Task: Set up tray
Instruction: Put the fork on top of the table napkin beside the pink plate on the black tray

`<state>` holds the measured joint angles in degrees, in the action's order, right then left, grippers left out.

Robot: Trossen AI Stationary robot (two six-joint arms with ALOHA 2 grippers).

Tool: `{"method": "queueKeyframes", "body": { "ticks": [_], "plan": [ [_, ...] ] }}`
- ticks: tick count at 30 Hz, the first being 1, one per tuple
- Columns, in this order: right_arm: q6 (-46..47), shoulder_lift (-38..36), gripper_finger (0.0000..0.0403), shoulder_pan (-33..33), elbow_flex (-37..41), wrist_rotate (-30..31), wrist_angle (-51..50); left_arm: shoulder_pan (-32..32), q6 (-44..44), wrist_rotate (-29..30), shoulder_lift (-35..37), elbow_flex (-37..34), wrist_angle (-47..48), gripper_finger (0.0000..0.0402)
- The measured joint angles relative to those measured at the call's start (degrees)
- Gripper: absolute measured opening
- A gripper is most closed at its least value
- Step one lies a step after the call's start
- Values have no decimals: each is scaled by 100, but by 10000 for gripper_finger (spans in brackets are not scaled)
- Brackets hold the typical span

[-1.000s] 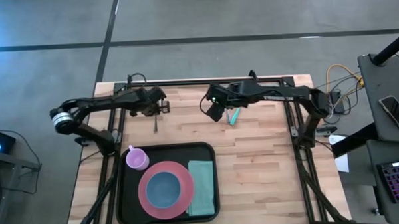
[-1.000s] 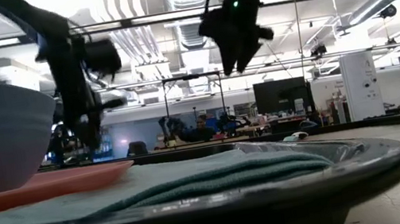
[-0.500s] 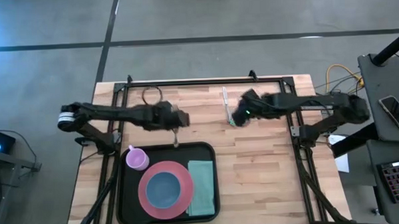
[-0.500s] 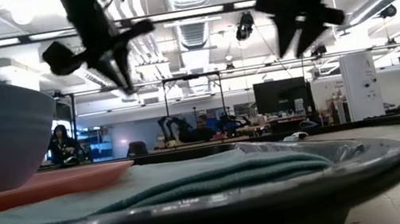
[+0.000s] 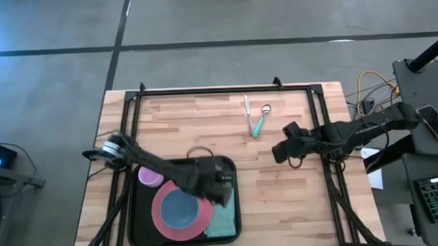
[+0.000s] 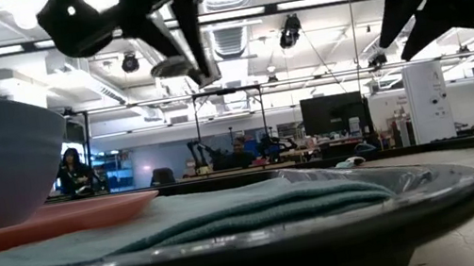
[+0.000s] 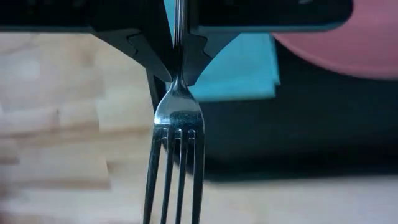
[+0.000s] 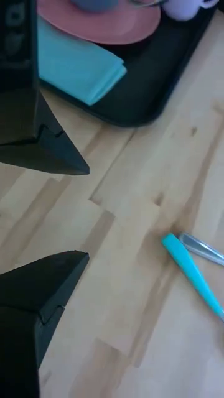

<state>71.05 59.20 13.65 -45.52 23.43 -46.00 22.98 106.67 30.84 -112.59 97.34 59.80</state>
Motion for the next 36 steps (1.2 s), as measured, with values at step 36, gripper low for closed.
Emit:
{"method": "queueKeyframes", "body": {
  "ticks": [36],
  "plan": [
    [-1775, 44, 201, 298, -85, -558, -90, 389, 1497, -1732, -1961, 2006, 1478, 8]
  ]
}}
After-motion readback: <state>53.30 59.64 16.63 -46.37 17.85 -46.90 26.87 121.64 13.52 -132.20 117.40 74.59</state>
